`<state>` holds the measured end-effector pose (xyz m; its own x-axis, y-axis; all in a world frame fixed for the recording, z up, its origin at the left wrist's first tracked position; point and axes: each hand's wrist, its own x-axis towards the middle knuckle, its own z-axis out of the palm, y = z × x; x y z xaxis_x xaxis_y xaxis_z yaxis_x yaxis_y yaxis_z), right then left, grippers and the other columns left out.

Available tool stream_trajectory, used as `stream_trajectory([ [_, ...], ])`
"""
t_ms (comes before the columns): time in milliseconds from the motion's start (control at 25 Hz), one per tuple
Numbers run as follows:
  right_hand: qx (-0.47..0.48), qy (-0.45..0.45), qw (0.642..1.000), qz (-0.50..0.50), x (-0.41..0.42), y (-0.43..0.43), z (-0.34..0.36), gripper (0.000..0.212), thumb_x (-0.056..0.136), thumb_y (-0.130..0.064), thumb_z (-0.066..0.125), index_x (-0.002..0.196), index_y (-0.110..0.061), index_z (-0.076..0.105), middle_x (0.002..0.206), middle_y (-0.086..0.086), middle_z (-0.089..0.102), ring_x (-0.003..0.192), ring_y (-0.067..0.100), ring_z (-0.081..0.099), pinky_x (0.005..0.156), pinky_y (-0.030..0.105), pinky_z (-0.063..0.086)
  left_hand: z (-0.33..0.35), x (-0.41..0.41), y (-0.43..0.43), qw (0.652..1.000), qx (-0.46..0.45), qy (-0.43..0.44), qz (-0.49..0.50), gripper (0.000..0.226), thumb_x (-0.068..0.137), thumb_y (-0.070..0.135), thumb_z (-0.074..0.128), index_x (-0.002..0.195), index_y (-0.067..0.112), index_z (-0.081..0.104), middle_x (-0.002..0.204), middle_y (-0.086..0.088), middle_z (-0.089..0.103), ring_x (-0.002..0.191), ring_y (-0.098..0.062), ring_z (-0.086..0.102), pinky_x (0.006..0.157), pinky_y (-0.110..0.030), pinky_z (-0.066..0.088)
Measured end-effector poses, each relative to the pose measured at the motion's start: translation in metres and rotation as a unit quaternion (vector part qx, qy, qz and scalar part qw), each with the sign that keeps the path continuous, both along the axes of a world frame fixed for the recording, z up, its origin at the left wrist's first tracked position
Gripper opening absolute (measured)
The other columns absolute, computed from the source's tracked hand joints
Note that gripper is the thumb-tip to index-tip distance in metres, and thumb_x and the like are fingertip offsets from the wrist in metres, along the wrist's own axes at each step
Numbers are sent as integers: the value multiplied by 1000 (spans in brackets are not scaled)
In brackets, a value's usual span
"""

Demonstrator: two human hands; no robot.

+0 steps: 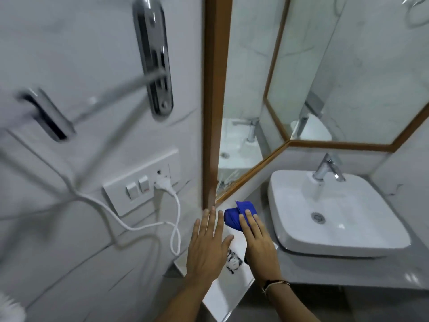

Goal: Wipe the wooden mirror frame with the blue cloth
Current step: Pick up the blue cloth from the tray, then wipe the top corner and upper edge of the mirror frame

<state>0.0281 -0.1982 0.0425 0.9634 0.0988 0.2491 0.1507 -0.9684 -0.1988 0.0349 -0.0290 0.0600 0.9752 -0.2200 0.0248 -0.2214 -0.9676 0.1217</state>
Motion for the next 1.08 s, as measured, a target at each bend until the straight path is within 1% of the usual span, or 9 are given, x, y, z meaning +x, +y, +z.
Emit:
stream_trajectory([
  [120, 19, -105, 994, -3, 12, -21, 92, 113, 45, 32, 87, 152, 2, 65, 160, 22, 62, 143, 49, 65, 101, 57, 67, 96, 10, -18, 982, -54, -176, -30, 77, 113, 58, 31, 173, 10, 42, 182, -12, 35, 169, -30, 32, 134, -50, 40],
  [160, 27, -147, 989, 3, 18, -28, 130, 112, 48, 34, 84, 154, 2, 63, 162, 22, 60, 145, 49, 62, 105, 59, 64, 137, 14, -22, 970, -70, -227, -39, 76, 115, 58, 34, 170, 8, 48, 180, -13, 39, 168, -31, 35, 131, -51, 44],
  [320, 50, -317, 947, 5, 52, -41, 281, 106, 60, 41, 71, 158, 2, 58, 166, 23, 55, 152, 48, 56, 121, 58, 51, 318, 49, -21, 913, -43, -404, -27, 77, 114, 55, 39, 170, 2, 45, 181, -20, 35, 169, -37, 31, 135, -57, 34],
  [480, 90, -425, 901, -1, 77, -37, 403, 108, 60, 45, 63, 160, 2, 56, 168, 21, 53, 154, 47, 55, 123, 54, 47, 475, 72, -3, 869, -38, -492, 20, 81, 115, 54, 36, 177, 4, 26, 187, -18, 17, 174, -35, 16, 139, -59, 23],
  [640, 163, -510, 844, 24, 105, -31, 495, 84, 83, 37, 69, 159, 5, 55, 164, 24, 57, 154, 45, 55, 122, 61, 52, 587, 84, 15, 829, -16, -557, 38, 77, 116, 50, 40, 176, 4, 29, 186, -19, 20, 173, -36, 19, 140, -60, 21],
  [760, 250, -548, 797, 45, 135, -30, 549, 73, 95, 26, 68, 162, 1, 52, 165, 21, 56, 154, 41, 55, 125, 57, 50, 639, 95, 29, 817, 37, -572, 66, 77, 116, 52, 32, 177, 5, 28, 186, -18, 20, 174, -36, 18, 141, -60, 17],
  [840, 303, -548, 777, 61, 159, -29, 585, 75, 95, 26, 64, 164, -1, 51, 167, 18, 55, 155, 39, 54, 127, 53, 48, 648, 105, 39, 808, 65, -577, 105, 79, 117, 55, 23, 180, 7, 17, 188, -19, 9, 175, -37, 7, 141, -60, 11],
  [960, 391, -507, 767, 50, 203, -28, 635, 64, 105, 16, 56, 166, -4, 49, 170, 12, 53, 159, 32, 50, 132, 43, 42, 638, 126, 41, 780, 141, -599, 111, 79, 119, 55, 6, 180, 6, -3, 187, -23, -10, 175, -39, -7, 140, -63, 14],
  [1080, 465, -451, 760, 55, 243, -26, 654, 53, 118, -3, 47, 171, -7, 40, 177, 8, 44, 166, 27, 40, 137, 43, 34, 638, 134, 39, 757, 149, -625, 118, 77, 119, 52, 5, 179, 4, -4, 188, -22, -10, 175, -38, -3, 138, -64, 21],
])
